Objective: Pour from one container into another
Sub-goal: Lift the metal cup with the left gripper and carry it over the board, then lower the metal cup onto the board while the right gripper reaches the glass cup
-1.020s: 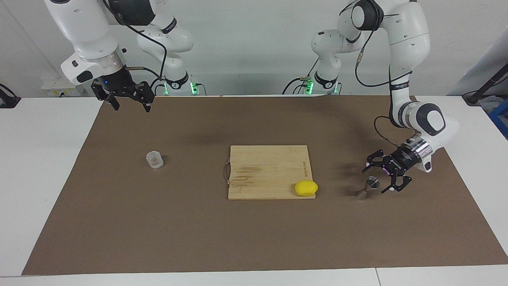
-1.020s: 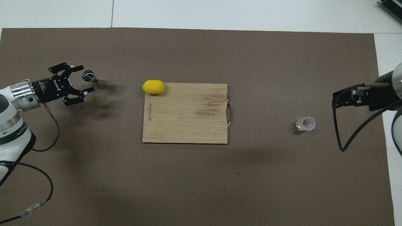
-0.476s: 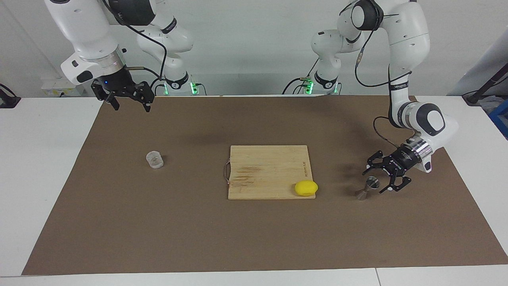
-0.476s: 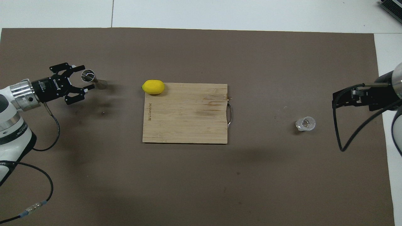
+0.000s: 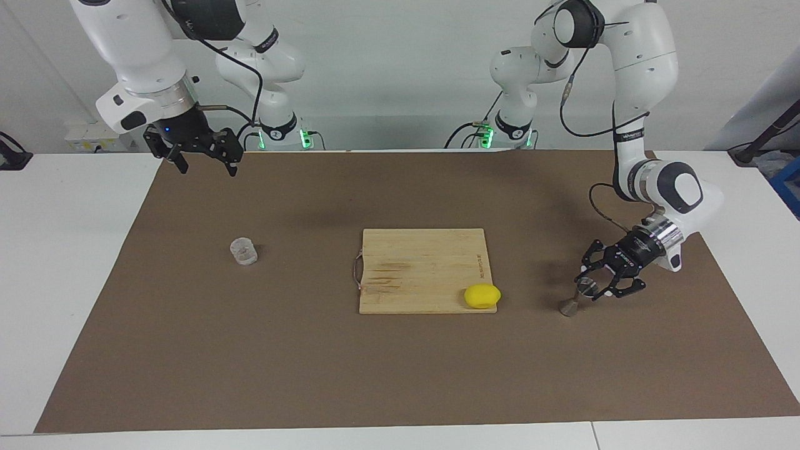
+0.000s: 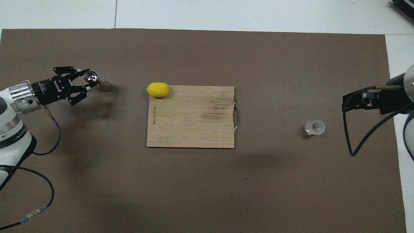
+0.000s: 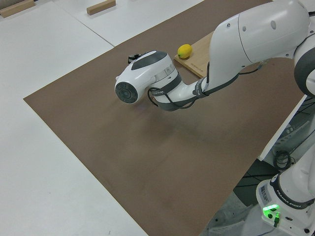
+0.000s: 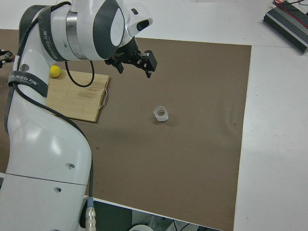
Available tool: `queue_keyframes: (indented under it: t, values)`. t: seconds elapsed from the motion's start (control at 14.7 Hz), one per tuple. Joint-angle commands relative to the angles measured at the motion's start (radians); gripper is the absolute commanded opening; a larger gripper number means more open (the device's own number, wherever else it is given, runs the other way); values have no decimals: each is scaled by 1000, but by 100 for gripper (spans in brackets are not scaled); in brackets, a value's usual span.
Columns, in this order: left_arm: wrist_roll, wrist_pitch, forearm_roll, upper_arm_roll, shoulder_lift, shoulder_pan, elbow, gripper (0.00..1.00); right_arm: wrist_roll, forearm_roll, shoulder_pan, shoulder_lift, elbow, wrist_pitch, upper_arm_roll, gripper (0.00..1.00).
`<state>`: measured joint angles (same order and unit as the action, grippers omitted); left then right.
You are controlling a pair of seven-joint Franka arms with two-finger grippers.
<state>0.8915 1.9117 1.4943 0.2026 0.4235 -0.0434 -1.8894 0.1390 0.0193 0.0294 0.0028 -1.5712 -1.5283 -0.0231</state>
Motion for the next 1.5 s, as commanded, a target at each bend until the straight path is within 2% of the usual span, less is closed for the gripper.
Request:
queue_keyframes:
  t: [0.0,0.2,0.48,0.75,1.09,1.29,1.43]
  values:
    - [35,-28,11,-47,0,-4,47,0,8,-19,-14,-17,-18,-3,-6,100]
    - [87,-16,18,-161,-11,-3,90,0,10,-19,-14,-17,-18,-3,-6,100]
    - [141,23,26,-242,-40,49,105,0,10,-19,-14,-17,-18,-3,-6,100]
    - [175,131,29,-250,-75,177,104,0,10,-19,-16,-18,-18,-1,-5,100]
    - [234,254,60,-250,-85,316,98,0,1,-19,-17,-21,-21,11,3,100]
    - [236,390,67,-252,-83,414,90,0,7,-19,-20,-21,-21,11,3,100]
    - [236,501,134,-250,-74,483,87,0,11,-19,-20,-20,-21,10,5,100]
